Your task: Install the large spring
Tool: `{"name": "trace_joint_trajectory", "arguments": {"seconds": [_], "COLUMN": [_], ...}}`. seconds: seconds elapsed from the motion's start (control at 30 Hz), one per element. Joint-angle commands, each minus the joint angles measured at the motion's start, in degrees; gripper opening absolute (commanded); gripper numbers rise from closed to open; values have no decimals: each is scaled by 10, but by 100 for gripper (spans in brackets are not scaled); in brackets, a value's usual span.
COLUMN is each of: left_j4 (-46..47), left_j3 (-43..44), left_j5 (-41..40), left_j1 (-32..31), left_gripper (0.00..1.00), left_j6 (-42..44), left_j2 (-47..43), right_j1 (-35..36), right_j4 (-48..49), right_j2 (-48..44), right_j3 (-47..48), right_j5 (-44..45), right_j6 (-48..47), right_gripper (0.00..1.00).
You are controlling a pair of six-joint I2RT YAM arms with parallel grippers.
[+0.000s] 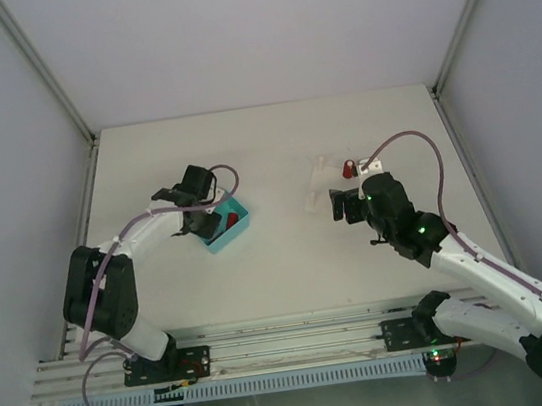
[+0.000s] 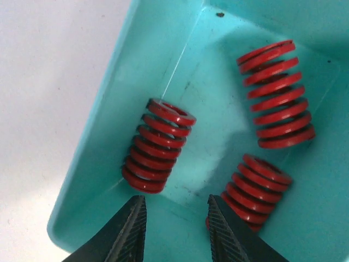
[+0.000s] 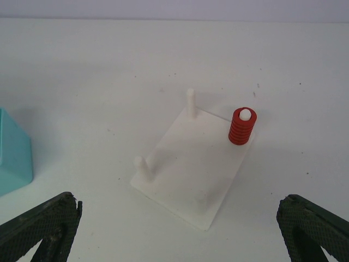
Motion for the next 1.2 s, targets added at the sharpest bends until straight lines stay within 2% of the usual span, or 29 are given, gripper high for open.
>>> {"name": "trace_joint_trajectory", "arguments": {"seconds": [0.0,0.73,1.17], "left_j4": [-21,-15,-7], "left_j3": [44,59,53], "left_j5": [2,30,40], "left_j1": [2,13,19], "left_gripper": [36,40,48], "left_j6": [7,16,29], "left_j2": [23,118,156], "right_j1": [1,2,1], "right_j4": [12,17,18], "right_j2": [-7,-23,-24], "right_j3": [-6,-12,-12], "right_j5": [9,7,7], "right_j6": [8,9,10], "right_gripper": [99,99,99]}}
